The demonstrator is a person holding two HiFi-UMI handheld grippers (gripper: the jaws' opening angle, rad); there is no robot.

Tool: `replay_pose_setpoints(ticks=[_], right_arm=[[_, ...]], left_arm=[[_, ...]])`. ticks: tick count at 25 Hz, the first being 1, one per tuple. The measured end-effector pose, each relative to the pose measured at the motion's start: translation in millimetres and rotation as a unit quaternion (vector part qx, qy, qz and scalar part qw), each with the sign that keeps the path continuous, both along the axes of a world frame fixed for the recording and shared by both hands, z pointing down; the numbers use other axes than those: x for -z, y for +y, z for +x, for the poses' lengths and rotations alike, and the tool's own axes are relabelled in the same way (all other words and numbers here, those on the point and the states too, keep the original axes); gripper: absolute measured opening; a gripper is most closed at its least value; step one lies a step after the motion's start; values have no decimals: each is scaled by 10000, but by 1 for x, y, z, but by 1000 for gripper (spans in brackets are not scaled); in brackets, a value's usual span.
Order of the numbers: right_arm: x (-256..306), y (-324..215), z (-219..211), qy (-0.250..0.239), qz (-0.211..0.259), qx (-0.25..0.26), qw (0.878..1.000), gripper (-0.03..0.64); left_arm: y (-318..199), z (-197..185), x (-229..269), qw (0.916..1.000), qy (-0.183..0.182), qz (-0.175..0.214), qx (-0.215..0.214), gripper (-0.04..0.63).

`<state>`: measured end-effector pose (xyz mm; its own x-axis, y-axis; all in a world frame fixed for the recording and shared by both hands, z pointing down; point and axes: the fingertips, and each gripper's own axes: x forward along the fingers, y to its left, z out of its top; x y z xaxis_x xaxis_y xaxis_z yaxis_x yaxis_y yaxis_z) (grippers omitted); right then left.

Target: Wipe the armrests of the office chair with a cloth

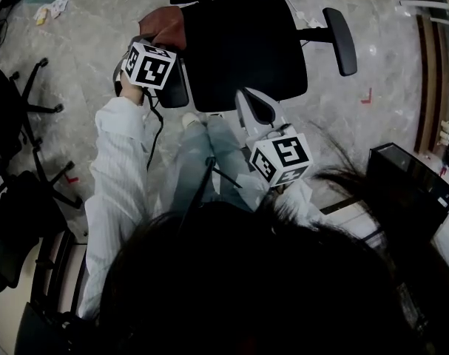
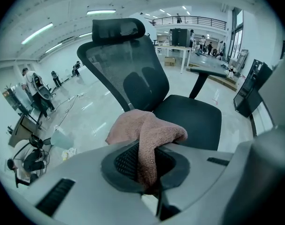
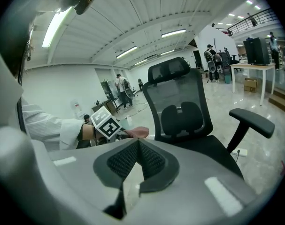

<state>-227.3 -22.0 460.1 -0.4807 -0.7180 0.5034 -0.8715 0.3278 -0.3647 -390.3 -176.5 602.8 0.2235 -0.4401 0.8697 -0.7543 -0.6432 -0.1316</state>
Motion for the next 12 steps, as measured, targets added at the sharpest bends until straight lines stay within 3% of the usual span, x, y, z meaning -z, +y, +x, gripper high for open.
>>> replay_pose_setpoints(ticks=[6, 12], right_arm=[[3, -1, -10, -69, 94, 200, 9997, 1], [23, 18, -32, -156, 294, 604, 9976, 0]], left_arm=[[44, -2, 2, 9995, -13, -309, -27, 25], [115, -2, 20, 9994, -127, -315, -48, 25]])
